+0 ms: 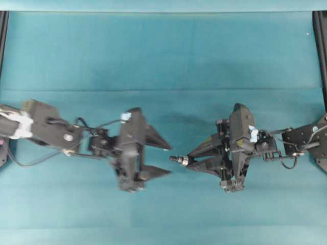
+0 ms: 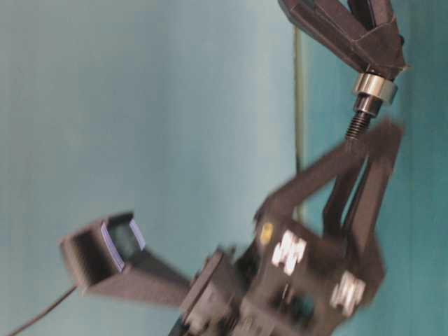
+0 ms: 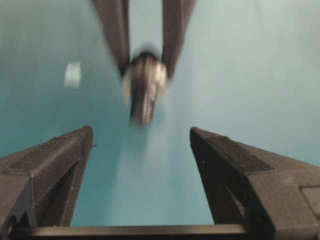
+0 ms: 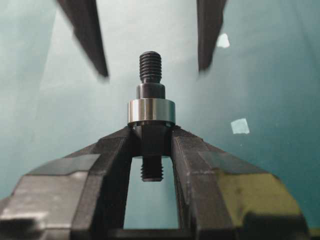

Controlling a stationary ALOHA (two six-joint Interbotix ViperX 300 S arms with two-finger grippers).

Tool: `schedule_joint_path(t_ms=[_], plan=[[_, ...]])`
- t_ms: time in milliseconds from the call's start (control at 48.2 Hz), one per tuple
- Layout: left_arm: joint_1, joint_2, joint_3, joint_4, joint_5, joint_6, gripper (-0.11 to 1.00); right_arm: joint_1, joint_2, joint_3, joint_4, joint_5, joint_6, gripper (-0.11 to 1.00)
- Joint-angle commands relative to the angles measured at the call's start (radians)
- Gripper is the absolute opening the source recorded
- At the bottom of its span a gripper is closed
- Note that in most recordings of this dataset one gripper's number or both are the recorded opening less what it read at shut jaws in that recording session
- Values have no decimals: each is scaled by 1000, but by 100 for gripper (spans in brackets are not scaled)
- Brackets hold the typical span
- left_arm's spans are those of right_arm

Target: Insert the washer onto the shaft with both hands.

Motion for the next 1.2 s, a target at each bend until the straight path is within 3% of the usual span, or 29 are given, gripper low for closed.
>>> schedule_joint_path(t_ms=[0, 373, 560, 1181], plan=[[-2, -77, 28, 2, 40, 2, 86, -2, -8, -15, 2, -5, -9, 0], [0, -314, 164, 2, 206, 11, 85, -2, -8, -15, 2, 6, -9, 0], [-2, -391, 202, 2, 235, 11, 85, -2, -8, -15, 2, 6, -9, 0], [0, -433, 221, 2, 235, 11, 85, -2, -2, -29, 2, 6, -9, 0]])
